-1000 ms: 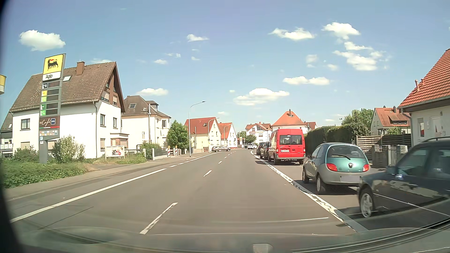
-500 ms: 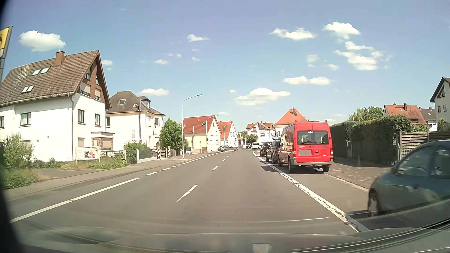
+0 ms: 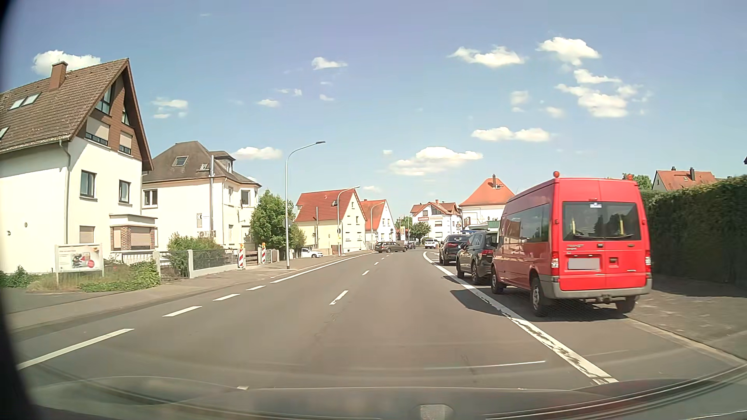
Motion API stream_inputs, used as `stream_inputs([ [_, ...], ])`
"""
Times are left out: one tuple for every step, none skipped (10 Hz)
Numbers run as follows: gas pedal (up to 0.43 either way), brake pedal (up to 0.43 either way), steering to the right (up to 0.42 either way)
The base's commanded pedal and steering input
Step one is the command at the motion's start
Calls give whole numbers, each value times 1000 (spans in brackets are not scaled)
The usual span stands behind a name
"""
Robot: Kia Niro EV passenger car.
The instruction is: Follow the waypoints while adhering to traffic rules and regulations
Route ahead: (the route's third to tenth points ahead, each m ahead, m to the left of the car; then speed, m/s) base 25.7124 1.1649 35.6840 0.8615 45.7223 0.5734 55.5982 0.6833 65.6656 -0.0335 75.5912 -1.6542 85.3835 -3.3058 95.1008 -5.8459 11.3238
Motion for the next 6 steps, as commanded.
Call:
stream_inputs([
  [39,30,-1],
  [39,30,-1],
  [39,30,-1],
  [39,30,-1],
  [39,30,-1],
  [28,30,-1],
])
